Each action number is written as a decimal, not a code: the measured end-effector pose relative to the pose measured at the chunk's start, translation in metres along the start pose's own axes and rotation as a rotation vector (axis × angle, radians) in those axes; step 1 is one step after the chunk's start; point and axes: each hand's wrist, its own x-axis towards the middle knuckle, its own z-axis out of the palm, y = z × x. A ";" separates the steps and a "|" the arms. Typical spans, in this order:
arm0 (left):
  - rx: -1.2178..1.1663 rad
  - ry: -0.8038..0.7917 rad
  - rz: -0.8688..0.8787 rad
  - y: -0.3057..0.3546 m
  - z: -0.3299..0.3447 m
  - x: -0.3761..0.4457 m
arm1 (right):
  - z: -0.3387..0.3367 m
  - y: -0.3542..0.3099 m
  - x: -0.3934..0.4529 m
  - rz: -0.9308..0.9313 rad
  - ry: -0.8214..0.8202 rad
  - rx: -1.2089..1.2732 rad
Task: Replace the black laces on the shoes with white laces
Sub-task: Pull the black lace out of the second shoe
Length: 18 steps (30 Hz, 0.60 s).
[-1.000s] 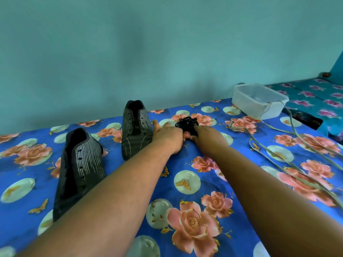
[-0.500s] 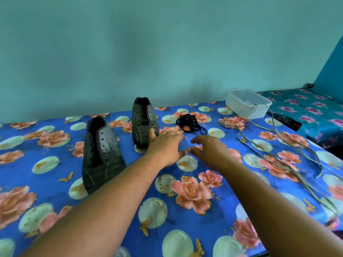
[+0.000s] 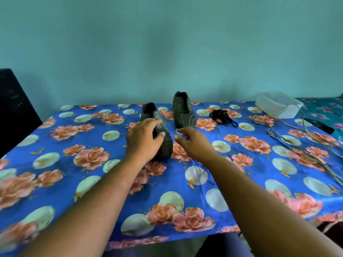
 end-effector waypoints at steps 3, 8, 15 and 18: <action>-0.226 -0.029 -0.208 -0.022 -0.010 -0.004 | 0.017 -0.017 0.003 0.047 -0.022 0.123; -0.525 -0.092 -0.488 -0.043 -0.014 -0.008 | 0.042 -0.028 0.021 0.140 -0.070 0.448; -0.794 -0.171 -0.520 -0.050 -0.005 -0.014 | 0.060 -0.027 0.027 0.190 -0.084 0.679; -0.839 -0.139 -0.508 -0.041 -0.010 -0.017 | 0.057 -0.027 0.019 0.164 -0.064 0.681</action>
